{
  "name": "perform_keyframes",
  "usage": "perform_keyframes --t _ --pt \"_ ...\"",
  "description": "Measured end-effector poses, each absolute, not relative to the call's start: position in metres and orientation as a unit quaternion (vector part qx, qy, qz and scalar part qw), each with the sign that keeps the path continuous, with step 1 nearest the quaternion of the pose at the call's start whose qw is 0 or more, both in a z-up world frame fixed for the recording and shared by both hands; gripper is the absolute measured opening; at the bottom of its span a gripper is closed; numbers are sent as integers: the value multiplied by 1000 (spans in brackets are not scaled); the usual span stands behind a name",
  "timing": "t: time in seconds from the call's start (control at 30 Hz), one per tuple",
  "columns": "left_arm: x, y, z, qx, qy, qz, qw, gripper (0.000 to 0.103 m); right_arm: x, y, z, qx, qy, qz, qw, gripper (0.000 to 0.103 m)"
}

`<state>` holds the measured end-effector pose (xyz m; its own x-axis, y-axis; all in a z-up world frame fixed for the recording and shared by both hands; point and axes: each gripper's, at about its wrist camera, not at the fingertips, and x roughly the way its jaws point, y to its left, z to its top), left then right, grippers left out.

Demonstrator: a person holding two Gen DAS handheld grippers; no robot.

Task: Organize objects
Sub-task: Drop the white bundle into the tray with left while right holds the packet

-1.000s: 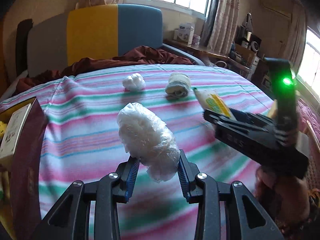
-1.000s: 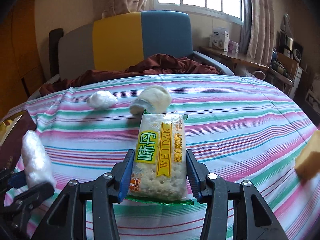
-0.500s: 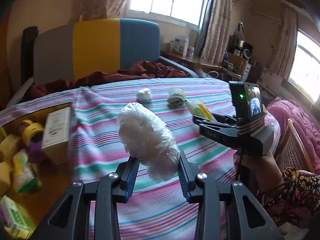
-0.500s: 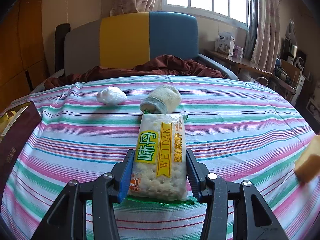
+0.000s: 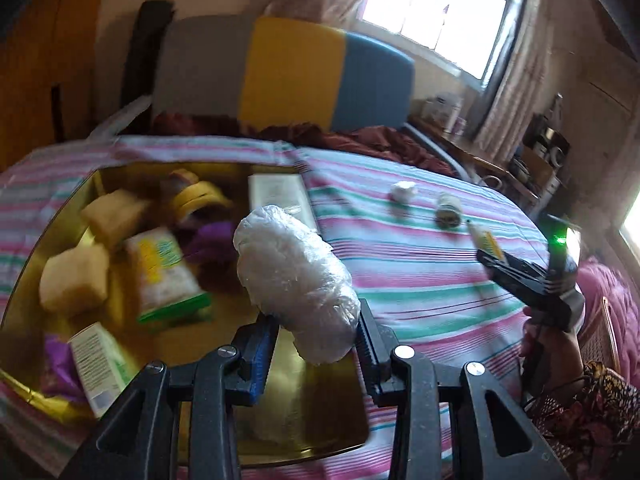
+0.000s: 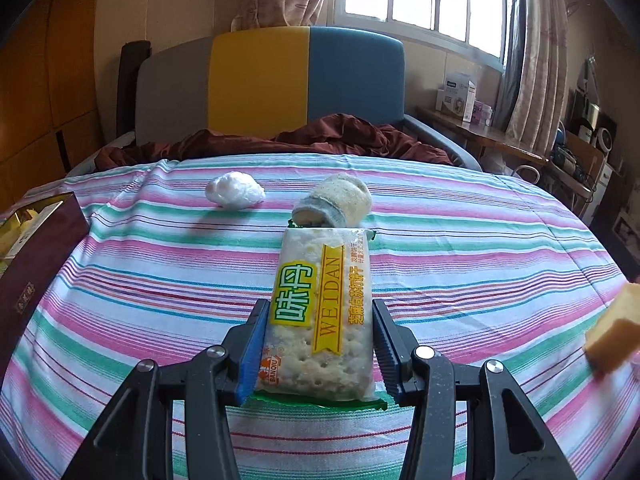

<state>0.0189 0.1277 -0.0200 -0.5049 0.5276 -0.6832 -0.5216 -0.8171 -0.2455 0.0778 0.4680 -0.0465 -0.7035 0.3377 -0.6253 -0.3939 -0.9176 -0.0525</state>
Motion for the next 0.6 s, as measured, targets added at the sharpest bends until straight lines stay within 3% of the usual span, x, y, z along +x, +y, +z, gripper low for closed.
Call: perform_keyframes --t 0.6 --pt "4 67 -48 -447 -41 860 245 44 94 456 -24 -303 81 931 188 50"
